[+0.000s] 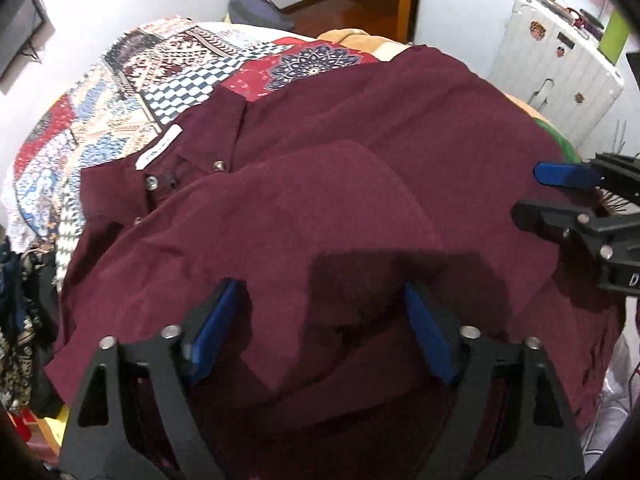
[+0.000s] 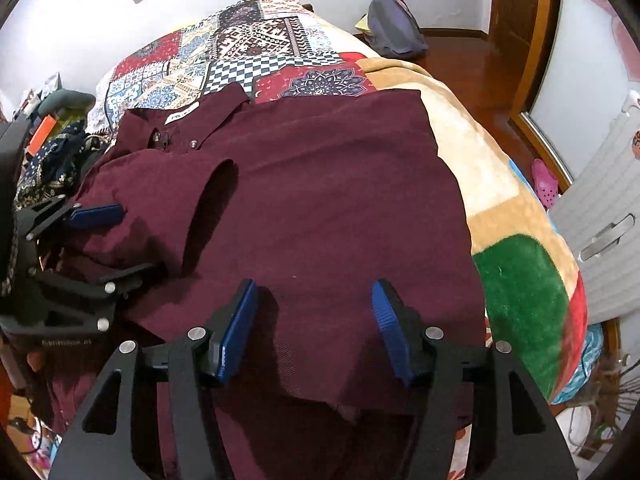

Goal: Fold large clothes

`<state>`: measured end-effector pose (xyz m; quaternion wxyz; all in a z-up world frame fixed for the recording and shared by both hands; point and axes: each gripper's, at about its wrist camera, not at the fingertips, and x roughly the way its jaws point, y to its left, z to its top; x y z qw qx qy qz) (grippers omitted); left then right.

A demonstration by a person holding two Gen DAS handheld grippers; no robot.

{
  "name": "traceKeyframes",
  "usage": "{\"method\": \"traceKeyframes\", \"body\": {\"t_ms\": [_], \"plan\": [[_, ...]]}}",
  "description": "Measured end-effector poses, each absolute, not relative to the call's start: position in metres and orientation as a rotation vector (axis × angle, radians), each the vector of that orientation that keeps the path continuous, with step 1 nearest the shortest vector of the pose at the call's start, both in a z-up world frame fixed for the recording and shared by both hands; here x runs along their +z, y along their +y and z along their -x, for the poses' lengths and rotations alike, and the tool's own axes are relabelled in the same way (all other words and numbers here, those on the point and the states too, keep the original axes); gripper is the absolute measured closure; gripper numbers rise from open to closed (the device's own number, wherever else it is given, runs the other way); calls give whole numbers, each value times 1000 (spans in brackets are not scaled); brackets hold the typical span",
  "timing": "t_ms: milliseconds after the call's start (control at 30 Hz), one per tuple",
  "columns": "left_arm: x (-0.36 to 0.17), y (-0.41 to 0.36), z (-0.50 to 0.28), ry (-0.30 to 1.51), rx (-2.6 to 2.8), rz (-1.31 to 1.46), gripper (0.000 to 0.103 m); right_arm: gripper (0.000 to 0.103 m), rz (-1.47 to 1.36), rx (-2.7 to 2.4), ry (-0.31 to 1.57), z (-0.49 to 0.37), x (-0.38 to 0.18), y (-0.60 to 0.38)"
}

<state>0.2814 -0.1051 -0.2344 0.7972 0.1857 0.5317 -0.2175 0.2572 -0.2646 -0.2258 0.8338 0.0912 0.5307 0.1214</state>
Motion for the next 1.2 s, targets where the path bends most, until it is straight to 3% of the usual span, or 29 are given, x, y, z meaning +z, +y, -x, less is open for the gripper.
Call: {"method": "traceKeyframes", "body": {"t_ms": [167,233,367,633,800,967,1200], "plan": [[-226,-102,-280,1108,-453,-363,80,47,-201,255,1129,-256,-224,-267],[-220,-92,-282,1103,-446,-302,84,47,-203,254,1132,-257,-223,-267],[-192,-55,-286,1066,-432,-112,87,47,-207,254,1128,-260,-217,-268],[-96,31,-265,823,-316,128,88,47,-193,251,1052,-276,-191,-262],[-68,87,-251,736,-215,235,88,47,-188,257,1025,-285,-185,-252],[-72,139,-232,733,-151,343,89,47,-166,269,1055,-290,-194,-237],[-132,182,-214,845,-84,450,89,47,-103,266,1148,-293,-218,-221]]}}
